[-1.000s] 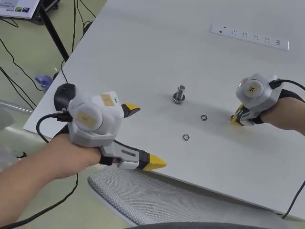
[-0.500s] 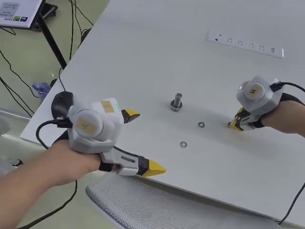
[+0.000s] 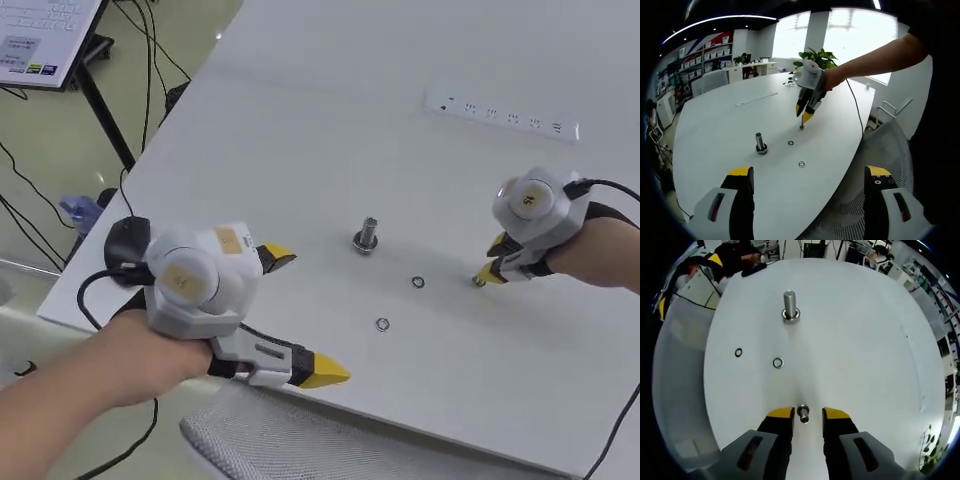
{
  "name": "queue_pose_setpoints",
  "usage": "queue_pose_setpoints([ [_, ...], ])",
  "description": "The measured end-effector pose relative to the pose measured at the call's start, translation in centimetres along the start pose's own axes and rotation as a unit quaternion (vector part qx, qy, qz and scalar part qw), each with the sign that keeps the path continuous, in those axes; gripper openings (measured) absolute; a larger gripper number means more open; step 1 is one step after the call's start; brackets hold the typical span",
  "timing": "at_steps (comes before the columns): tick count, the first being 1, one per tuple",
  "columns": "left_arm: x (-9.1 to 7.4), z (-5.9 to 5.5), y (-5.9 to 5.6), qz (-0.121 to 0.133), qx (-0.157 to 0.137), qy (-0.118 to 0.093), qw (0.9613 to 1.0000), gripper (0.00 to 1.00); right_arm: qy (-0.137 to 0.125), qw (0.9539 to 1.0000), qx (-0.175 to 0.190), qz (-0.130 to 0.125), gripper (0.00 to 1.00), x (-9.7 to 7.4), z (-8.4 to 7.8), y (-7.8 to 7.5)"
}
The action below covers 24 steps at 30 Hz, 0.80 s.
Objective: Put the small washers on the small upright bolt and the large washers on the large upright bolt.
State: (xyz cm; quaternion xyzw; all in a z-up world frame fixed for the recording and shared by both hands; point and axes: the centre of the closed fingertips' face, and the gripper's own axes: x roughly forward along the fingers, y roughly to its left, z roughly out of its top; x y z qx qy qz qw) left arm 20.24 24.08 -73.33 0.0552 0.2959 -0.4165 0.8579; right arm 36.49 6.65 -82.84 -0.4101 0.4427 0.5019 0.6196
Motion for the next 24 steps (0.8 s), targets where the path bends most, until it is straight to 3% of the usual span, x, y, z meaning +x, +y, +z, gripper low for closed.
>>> queue_pose_setpoints([
  [7, -0.1, 0.2, -0.3, -0.005, 0.003, -0.002, 1.0, 0.91, -0.01, 0.9997, -0.019, 0.011, 0.24, -0.1, 1.3, 1.2],
  [13, -0.1, 0.4, -0.5, -0.008, 0.008, -0.007, 0.9999, 0.91, -0.036, 0.9984, -0.037, 0.024, 0.29, -0.2, 3.3, 2.2],
  [24, -0.3, 0.6, -0.1, -0.003, 0.006, -0.012, 0.9999, 0.91, -0.036, 0.9967, -0.061, 0.04, 0.29, 0.6, 4.6, 3.6],
])
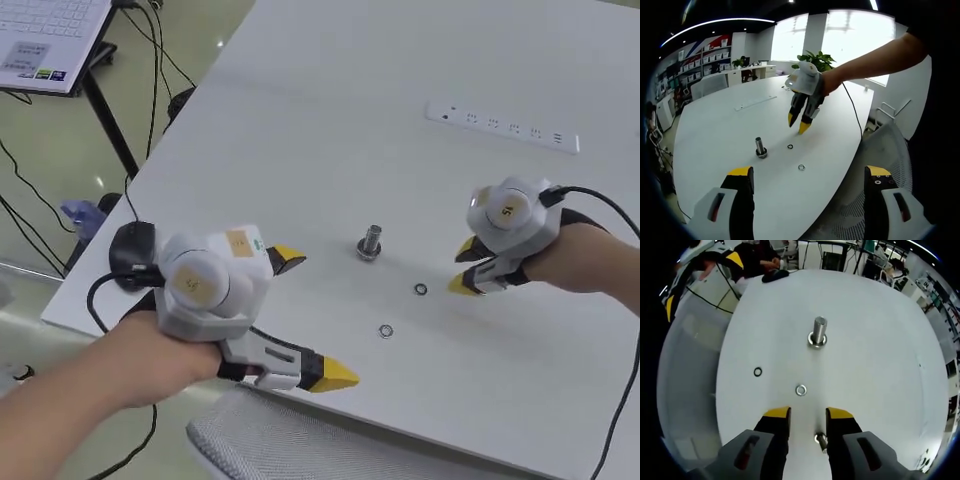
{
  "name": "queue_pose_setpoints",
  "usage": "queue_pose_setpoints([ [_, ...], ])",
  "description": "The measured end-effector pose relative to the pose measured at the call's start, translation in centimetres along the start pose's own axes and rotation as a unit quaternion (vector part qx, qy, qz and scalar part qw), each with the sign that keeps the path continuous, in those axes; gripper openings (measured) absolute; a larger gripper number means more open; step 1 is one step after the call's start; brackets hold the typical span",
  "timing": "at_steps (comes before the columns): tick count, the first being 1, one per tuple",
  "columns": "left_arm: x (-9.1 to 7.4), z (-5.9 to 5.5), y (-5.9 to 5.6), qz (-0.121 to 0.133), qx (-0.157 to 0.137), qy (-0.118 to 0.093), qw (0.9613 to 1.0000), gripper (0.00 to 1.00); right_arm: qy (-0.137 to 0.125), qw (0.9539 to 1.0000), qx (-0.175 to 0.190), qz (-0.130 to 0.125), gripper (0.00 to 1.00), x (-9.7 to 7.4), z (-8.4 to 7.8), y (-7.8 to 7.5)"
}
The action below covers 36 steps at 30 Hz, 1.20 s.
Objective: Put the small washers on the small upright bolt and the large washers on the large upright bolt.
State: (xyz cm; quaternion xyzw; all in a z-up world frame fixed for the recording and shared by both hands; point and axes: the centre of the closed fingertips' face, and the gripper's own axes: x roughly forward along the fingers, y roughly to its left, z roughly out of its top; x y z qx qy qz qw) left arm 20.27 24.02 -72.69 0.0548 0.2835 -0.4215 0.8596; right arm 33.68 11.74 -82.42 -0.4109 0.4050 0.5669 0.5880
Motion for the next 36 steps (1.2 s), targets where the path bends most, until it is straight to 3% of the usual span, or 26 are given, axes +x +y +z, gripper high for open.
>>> queue_pose_setpoints([
  [13, -0.3, -0.3, 0.1, 0.004, -0.004, 0.002, 1.0, 0.9, 0.001, 0.9994, -0.034, 0.012, 0.31, 1.9, 1.0, 1.1],
  [20, -0.5, -0.6, 0.4, 0.007, -0.01, 0.003, 0.9999, 0.9, 0.004, 0.9992, -0.038, 0.011, 0.34, 3.0, 1.1, 0.8],
  [36, -0.7, -1.3, 0.3, 0.005, -0.014, 0.01, 0.9998, 0.88, 0.007, 0.9997, -0.022, 0.011, 0.31, 4.8, 0.7, 1.1],
])
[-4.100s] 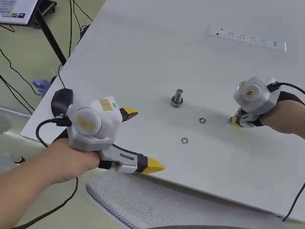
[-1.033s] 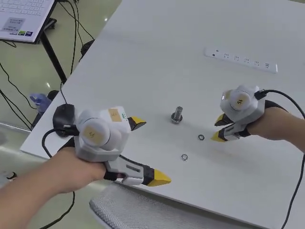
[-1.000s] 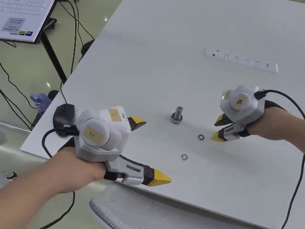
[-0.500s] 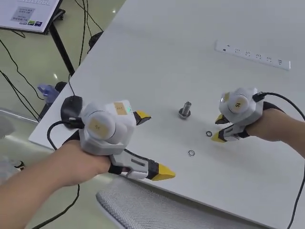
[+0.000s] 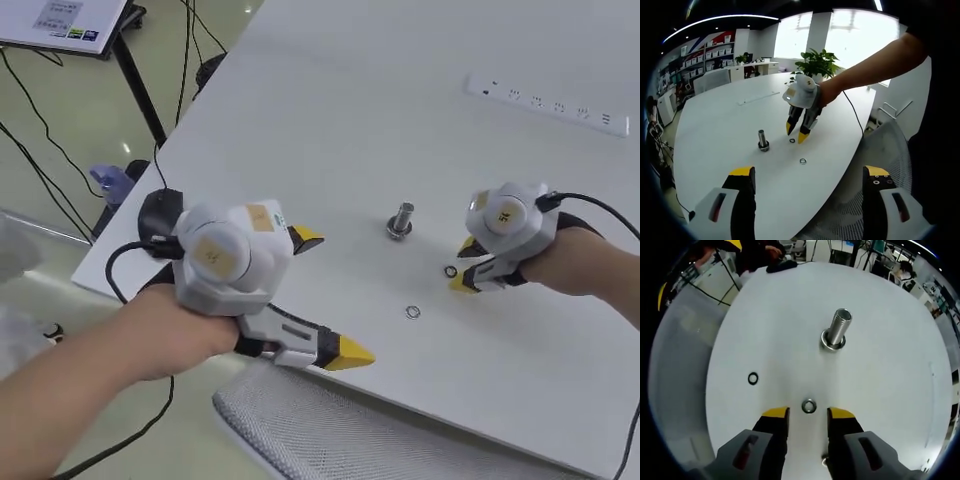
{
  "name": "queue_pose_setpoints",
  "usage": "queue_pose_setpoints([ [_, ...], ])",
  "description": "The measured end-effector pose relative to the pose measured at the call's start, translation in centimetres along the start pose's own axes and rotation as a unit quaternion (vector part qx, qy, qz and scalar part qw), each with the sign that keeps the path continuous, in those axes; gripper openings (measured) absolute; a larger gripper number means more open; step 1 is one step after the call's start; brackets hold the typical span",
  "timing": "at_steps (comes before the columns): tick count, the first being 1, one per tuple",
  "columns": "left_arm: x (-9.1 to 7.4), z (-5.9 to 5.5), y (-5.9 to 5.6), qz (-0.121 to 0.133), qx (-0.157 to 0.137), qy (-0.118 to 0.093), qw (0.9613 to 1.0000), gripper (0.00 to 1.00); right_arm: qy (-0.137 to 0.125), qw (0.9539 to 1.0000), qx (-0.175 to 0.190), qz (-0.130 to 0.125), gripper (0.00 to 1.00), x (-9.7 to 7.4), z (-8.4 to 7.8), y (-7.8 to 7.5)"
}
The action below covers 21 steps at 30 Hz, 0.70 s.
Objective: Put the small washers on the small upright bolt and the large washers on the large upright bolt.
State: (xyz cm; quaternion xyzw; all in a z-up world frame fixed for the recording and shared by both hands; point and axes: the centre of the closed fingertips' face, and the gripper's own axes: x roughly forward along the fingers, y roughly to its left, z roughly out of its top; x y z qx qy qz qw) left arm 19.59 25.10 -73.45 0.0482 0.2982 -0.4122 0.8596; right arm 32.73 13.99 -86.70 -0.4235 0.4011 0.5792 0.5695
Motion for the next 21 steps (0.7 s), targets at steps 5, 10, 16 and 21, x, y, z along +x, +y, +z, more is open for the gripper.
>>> queue_pose_setpoints([
  [5, -0.12, -0.38, -0.08, 0.0, -0.002, 0.003, 1.0, 0.88, 0.0, 1.0, 0.007, 0.002, 0.3, 0.24, -0.12, 0.04],
  [10, -0.32, -0.65, -0.05, 0.001, -0.004, 0.004, 1.0, 0.88, -0.003, 0.9999, 0.011, 0.0, 0.28, 0.2, -0.04, -0.06],
  [16, -0.46, -0.79, -0.02, 0.002, -0.004, 0.004, 1.0, 0.87, -0.001, 0.9999, 0.012, -0.001, 0.23, 0.23, 0.12, -0.03],
  [21, -0.52, -0.67, -0.04, 0.001, -0.006, 0.0, 1.0, 0.88, 0.004, 0.9999, 0.012, -0.005, 0.19, 0.3, 0.16, -0.16],
])
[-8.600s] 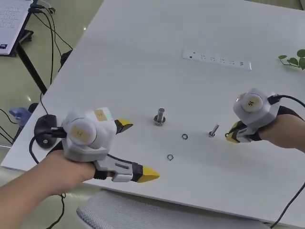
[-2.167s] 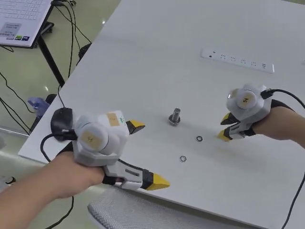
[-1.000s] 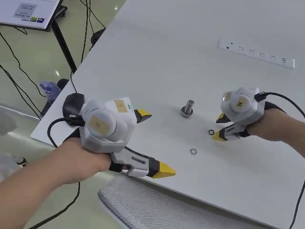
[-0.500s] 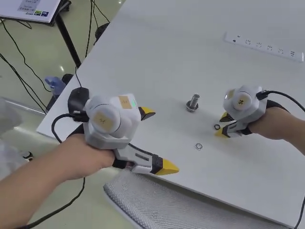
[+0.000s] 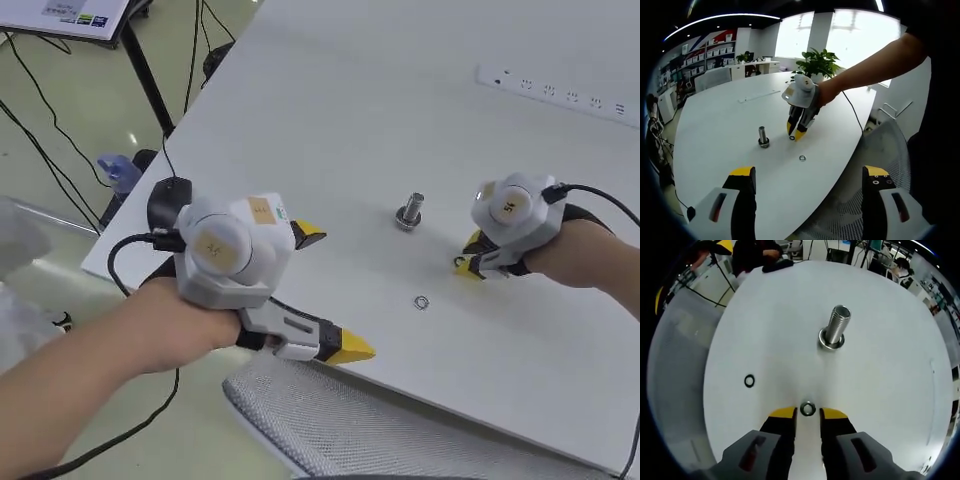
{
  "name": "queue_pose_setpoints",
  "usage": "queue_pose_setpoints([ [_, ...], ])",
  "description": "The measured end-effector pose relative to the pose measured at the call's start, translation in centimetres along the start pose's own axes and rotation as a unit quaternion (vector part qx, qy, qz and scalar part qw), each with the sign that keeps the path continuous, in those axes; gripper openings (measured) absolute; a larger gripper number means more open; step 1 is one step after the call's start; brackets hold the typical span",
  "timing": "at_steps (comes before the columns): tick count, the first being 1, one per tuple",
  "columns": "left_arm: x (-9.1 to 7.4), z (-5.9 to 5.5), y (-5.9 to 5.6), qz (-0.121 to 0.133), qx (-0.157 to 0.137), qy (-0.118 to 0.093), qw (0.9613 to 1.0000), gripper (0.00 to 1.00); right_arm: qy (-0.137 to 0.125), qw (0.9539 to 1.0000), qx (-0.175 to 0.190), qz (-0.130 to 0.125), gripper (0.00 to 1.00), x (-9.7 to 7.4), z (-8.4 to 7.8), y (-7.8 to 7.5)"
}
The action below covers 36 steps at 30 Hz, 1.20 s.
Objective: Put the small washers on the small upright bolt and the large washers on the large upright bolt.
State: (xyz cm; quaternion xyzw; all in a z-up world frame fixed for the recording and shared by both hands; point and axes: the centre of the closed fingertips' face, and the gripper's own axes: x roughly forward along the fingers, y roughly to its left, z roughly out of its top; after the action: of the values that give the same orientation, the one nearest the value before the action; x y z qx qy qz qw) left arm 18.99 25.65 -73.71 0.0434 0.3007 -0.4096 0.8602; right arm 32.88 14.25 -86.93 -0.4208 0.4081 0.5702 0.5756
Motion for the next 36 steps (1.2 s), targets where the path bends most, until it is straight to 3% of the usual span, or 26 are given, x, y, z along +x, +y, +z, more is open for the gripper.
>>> queue_pose_setpoints([
  [23, -0.36, -0.27, -0.01, 0.001, 0.004, 0.005, 1.0, 0.86, 0.043, 0.999, -0.008, -0.009, 0.14, 0.09, -0.18, -0.07],
  [36, -0.37, 0.24, -0.24, 0.0, 0.009, 0.005, 0.9999, 0.86, 0.027, 0.9991, 0.032, -0.007, 0.13, -0.46, -0.76, -0.3],
])
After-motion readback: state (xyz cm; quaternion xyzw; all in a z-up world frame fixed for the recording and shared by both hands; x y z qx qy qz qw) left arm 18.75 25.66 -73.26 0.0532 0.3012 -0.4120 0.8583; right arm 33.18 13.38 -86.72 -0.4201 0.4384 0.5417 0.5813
